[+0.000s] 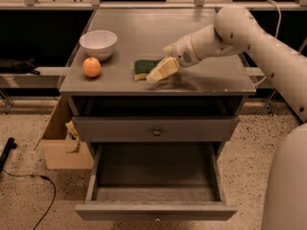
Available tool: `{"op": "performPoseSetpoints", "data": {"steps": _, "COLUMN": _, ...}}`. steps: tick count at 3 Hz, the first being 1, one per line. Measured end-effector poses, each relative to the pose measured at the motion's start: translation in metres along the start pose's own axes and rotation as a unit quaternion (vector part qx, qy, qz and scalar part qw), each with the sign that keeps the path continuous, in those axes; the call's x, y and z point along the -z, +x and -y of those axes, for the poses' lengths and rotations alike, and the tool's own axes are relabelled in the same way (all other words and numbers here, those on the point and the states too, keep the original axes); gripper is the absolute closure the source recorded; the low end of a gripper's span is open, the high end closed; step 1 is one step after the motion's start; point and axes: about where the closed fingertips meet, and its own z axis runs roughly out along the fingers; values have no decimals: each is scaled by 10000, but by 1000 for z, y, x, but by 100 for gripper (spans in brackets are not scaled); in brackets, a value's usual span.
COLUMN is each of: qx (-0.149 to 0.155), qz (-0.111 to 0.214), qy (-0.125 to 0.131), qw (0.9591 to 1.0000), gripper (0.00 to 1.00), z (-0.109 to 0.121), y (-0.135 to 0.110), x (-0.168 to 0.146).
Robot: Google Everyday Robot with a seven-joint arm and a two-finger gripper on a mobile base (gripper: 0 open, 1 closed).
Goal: Place sponge into middle drawer
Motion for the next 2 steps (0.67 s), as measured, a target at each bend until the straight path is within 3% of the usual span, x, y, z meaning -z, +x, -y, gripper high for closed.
{"op": "performPoseSetpoints", "data": {"steps": 1, "qx": -2, "qz": -1, "qy": -2, "qw": 10000, "gripper": 0, "z": 0, "y": 0, "x": 0}}
{"op": "performPoseSetpoints", "data": {"steps": 2, "qx": -2, "qz": -1, "qy": -2, "qw": 10000, "gripper": 16, "z": 0, "y": 0, "x": 0}}
